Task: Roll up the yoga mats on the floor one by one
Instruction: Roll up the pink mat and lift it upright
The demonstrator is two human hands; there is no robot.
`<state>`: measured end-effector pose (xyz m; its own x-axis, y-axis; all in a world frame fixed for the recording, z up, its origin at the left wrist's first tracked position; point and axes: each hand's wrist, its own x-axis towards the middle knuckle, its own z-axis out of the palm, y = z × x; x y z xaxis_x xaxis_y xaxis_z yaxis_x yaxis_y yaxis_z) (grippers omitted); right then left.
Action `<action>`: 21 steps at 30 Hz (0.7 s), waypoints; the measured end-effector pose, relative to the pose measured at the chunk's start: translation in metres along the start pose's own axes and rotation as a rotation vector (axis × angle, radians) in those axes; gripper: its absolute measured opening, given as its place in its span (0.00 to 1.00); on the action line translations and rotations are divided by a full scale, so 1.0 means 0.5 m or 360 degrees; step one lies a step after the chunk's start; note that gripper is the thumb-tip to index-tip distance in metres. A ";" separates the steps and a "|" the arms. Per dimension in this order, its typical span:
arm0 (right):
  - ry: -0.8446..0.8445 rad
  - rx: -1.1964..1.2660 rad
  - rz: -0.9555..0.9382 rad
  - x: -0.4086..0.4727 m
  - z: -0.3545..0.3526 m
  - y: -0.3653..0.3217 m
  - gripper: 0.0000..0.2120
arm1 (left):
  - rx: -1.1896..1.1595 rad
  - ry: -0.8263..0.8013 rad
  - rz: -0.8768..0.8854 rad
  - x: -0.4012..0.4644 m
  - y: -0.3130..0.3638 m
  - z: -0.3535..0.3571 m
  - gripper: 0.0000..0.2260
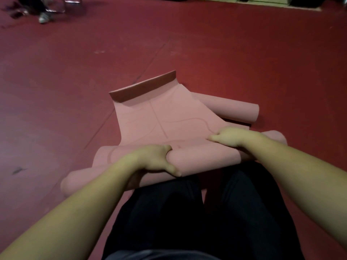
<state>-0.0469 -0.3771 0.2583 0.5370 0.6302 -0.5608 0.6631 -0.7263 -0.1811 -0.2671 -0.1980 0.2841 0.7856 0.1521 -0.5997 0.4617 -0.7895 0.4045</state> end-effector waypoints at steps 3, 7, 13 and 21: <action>0.0284 -0.0088 -0.0211 -0.017 0.009 0.006 0.23 | -0.0093 -0.0140 -0.0008 0.020 -0.003 -0.020 0.33; 0.0468 -0.0206 -0.0280 -0.048 0.042 0.021 0.27 | -0.0066 -0.0204 -0.0031 0.044 -0.015 -0.031 0.35; 0.0713 -0.0264 -0.0194 -0.051 0.091 0.021 0.38 | -0.0310 -0.0256 -0.0053 0.070 -0.036 -0.043 0.39; 0.0500 -0.0199 -0.0067 -0.020 0.059 0.004 0.30 | 0.0433 0.0536 0.0328 0.016 -0.012 -0.017 0.29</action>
<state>-0.0662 -0.3930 0.2396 0.6292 0.7270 -0.2748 0.7367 -0.6706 -0.0873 -0.2598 -0.1869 0.2828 0.9600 0.1249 -0.2506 0.1930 -0.9436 0.2690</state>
